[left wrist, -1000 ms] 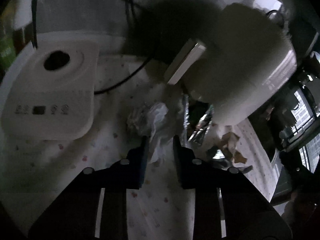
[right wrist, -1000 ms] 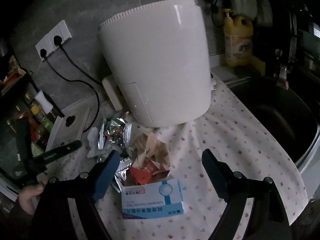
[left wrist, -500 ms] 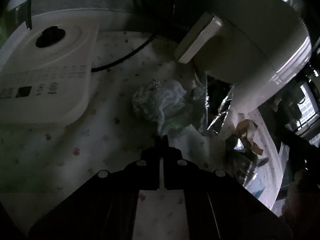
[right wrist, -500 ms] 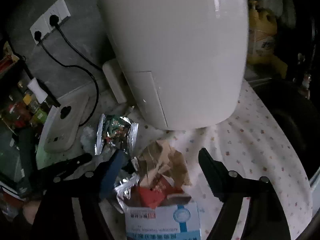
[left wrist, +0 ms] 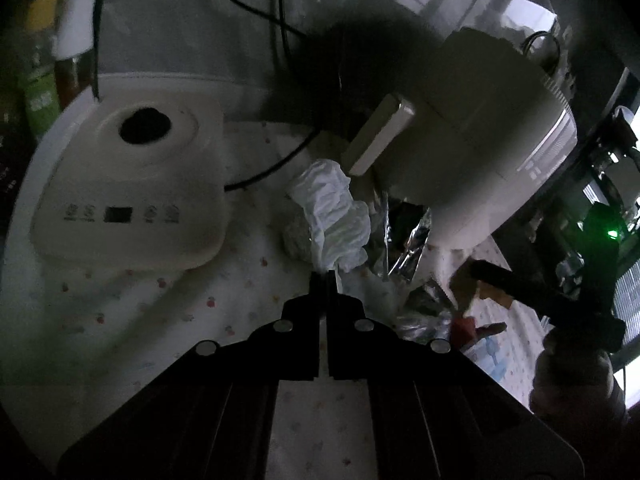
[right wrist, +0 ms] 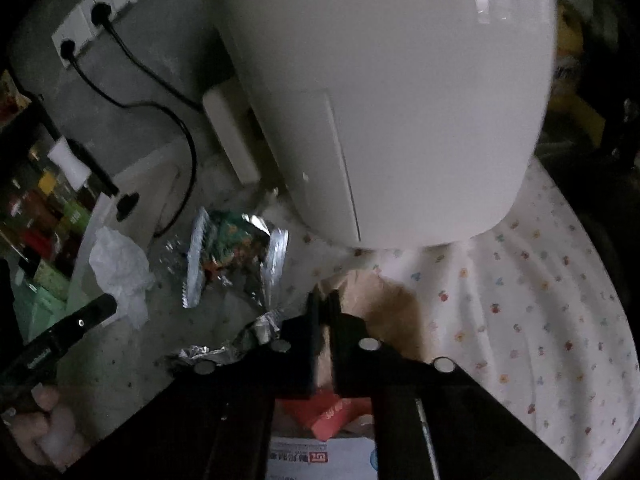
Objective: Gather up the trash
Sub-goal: 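Grasp a white tissue with the left gripper while the right gripper grasps brown paper, then carry the tissue and brown paper in both grippers over the white bin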
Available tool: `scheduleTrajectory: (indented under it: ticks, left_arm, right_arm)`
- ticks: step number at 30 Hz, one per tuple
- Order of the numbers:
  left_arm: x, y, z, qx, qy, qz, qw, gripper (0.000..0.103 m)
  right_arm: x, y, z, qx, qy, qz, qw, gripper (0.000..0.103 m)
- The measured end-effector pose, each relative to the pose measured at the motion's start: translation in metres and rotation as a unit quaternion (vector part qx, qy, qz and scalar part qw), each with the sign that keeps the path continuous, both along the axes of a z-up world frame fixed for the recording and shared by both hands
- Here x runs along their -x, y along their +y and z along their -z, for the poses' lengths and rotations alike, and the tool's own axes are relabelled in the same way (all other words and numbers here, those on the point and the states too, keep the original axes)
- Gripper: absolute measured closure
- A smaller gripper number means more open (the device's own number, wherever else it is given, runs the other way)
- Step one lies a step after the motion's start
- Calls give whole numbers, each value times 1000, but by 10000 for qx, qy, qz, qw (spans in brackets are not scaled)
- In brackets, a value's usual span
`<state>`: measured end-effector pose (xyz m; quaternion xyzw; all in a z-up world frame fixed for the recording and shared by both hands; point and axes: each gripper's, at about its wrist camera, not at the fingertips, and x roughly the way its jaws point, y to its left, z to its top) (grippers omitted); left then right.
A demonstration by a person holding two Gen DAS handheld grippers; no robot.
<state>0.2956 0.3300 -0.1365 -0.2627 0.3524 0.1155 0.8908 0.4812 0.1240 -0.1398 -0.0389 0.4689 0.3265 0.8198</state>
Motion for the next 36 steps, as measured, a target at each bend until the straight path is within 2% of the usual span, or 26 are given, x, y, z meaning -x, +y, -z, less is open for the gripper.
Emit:
scheduleTrajectory:
  ticks: [9,14,21,25,30,31,34,36]
  left_arm:
    - [18,-17,-28,-167,-284,4,9995,100]
    - [24,-32,-39,-220,-392,90,9989,100]
    - [40,-53,-53,-326,-520,167,9980,100]
    - [61,-66,-56,-405,-523,121,9977,100]
    - [86,-73,-46,-383,-296,-69,9988,100]
    - [92,-74,-44,-324,-267,-71,9991,100]
    - [106,-80,-38,-486,-158,45,9987,100]
    - [113,-76,-32,-408,-113,-29,9991,100]
  right_arm:
    - [22,-34,-39,-502,-193,43,9985,98]
    - [32,-54,-54,-904,-135,9,9958,98]
    - [52,-73,-69,-1199,-157,-43,9926,98]
    - [65,-76,-60,-1334,-6,-204,9909,97]
    - [82,-69,-28,-1162,338,-296,9922,97]
    - [85,-68,-26,-1184,392,-352,9916,97]
    - [99,-58,-17,-1182,483,-610,9899,95]
    - [106,-51,-8,-1098,622,-623,9900,94]
